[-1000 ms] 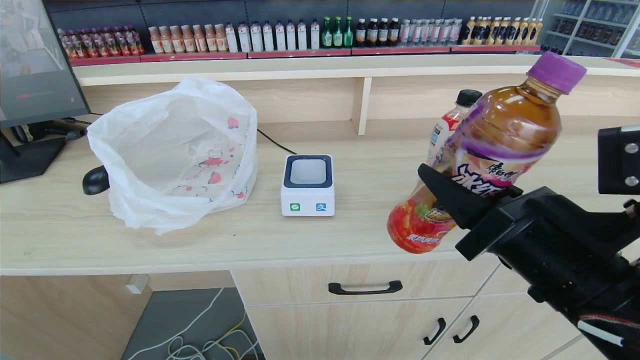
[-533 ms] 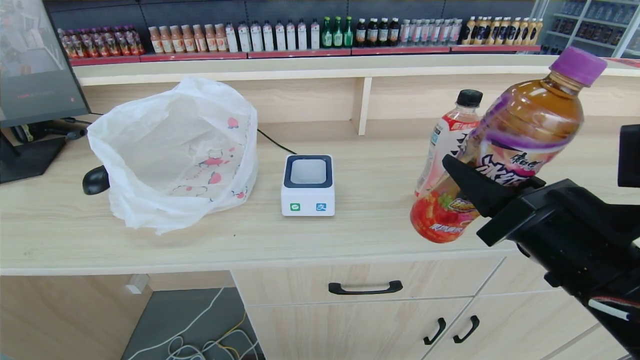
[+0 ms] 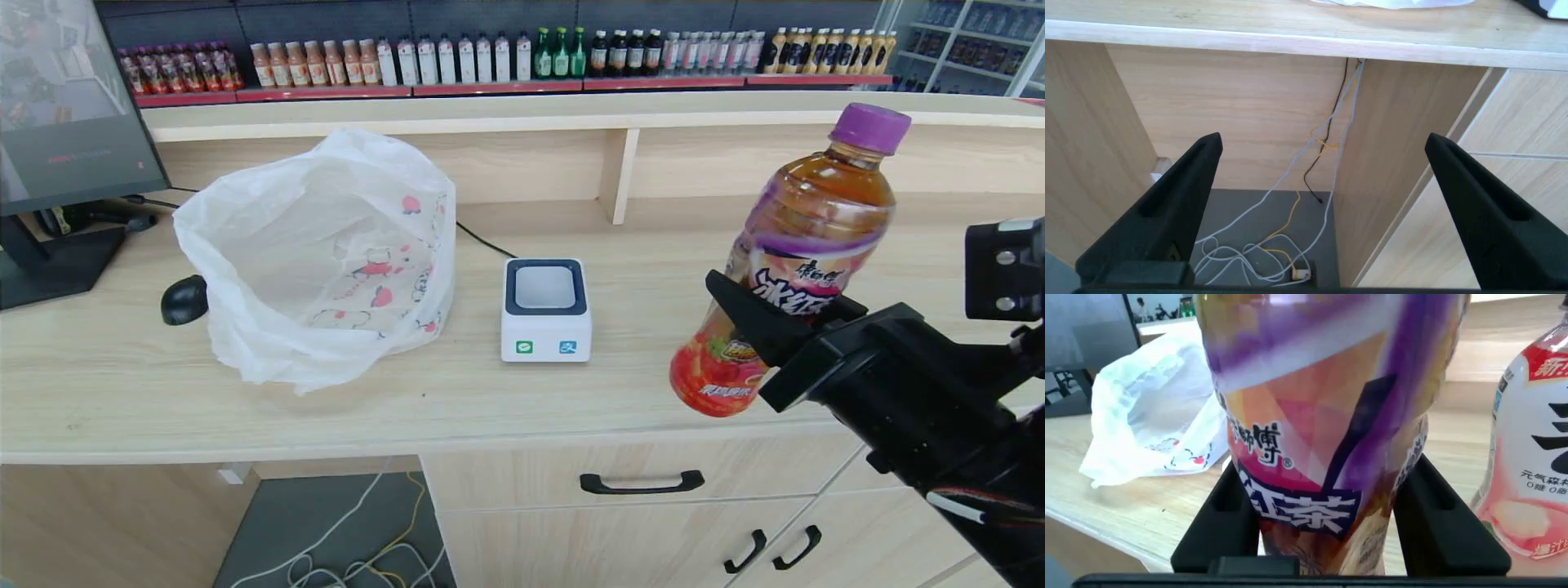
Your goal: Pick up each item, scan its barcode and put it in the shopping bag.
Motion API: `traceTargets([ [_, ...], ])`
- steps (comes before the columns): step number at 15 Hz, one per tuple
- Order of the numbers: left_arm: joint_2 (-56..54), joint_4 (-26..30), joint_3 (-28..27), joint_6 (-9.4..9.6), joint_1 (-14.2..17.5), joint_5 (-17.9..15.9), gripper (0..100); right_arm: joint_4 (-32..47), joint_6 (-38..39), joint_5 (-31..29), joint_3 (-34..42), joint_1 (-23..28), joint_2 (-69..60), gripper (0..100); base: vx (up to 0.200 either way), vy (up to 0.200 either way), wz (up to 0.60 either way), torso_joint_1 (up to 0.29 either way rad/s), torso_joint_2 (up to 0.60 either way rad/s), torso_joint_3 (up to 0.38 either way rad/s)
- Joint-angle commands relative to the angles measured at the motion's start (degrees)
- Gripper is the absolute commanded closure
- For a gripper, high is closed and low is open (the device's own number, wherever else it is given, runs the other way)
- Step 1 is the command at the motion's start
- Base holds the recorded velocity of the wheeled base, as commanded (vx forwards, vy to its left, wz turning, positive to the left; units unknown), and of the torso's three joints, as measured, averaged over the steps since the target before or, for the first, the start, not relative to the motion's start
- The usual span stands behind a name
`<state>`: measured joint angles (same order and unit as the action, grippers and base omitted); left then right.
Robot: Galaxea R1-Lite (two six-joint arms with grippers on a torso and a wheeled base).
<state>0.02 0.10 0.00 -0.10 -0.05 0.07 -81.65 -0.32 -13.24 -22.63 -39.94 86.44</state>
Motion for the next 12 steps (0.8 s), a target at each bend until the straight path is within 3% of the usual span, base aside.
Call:
traceTargets([
  [1,0.0,0.0,0.0,0.01,0.0,0.0,0,0.1,0.0,0.0,0.5,0.8,0.0,100,0.000,0.200,0.00,-0.012,0.00,0.002],
  [5,0.0,0.0,0.0,0.01,0.0,0.0,0,0.0,0.0,0.8,0.5,1.2,0.0,100,0.000,0.200,0.00,0.004,0.00,0.004],
  [12,0.0,0.0,0.0,0.10,0.0,0.0,0,-0.3,-0.1,0.8,-4.3,1.2,2.9,100,0.000,0.000,0.00,0.000,0.00,0.000],
])
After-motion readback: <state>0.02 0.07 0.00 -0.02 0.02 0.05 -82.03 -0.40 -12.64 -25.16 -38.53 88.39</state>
